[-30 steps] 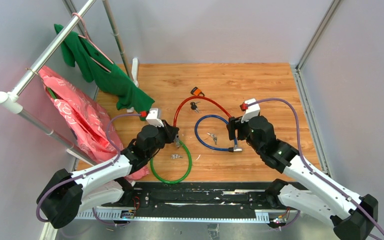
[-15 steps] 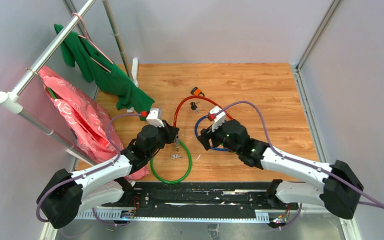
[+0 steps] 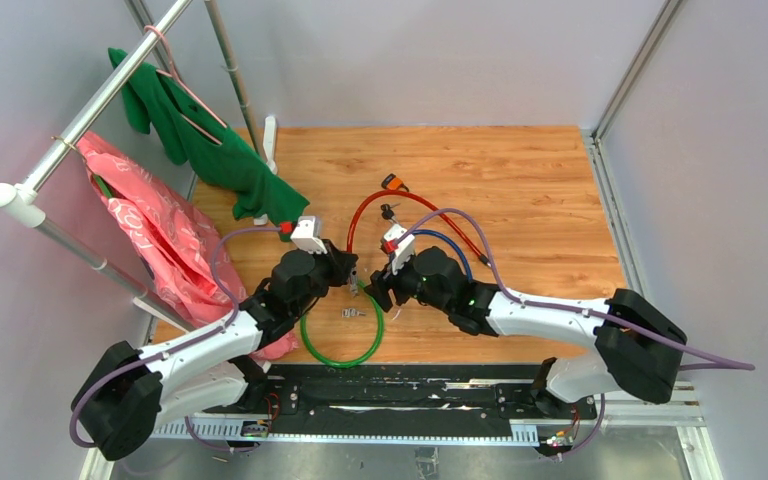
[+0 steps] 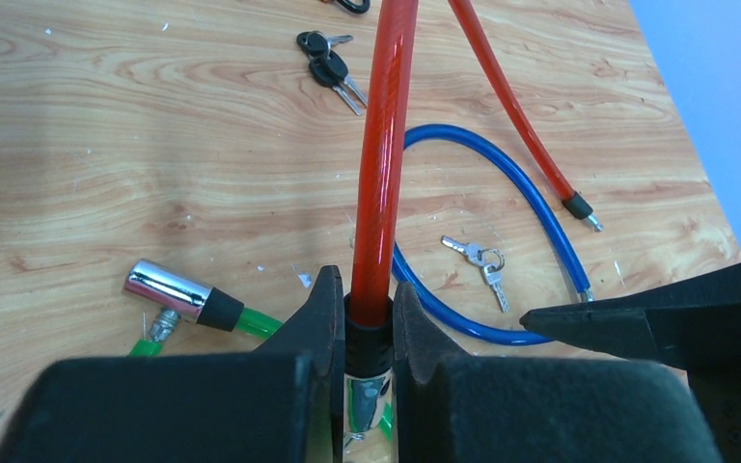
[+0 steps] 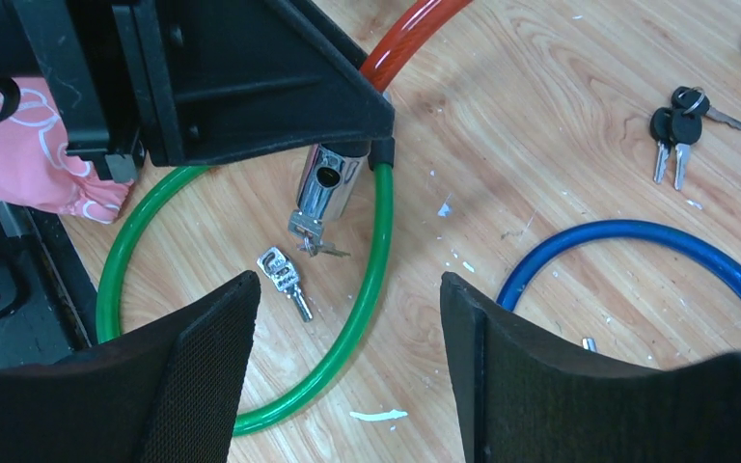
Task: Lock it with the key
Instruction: Lock the lock.
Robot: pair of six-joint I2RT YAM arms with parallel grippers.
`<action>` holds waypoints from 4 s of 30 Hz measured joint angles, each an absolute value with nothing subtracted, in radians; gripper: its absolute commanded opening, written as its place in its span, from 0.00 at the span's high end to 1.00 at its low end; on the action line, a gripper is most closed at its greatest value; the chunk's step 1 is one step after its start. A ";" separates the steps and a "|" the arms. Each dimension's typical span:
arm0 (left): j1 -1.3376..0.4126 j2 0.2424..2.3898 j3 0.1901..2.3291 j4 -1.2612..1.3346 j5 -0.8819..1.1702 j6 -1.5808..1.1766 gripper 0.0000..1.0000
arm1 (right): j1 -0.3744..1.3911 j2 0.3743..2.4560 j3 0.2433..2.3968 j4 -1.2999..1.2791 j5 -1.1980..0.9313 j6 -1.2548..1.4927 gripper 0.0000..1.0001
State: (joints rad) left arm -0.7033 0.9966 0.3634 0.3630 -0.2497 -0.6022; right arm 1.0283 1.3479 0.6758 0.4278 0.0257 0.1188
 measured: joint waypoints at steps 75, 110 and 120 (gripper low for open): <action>-0.563 1.051 0.382 0.572 0.560 -0.541 0.75 | 0.728 1.478 0.534 0.853 -0.826 0.190 1.00; -0.594 1.086 0.387 0.521 0.440 -0.404 1.00 | 0.381 1.606 1.047 0.064 -0.158 -0.175 0.29; -0.606 1.095 0.387 0.521 0.440 -0.400 1.00 | 0.361 1.788 1.123 -0.024 -0.054 -0.173 0.43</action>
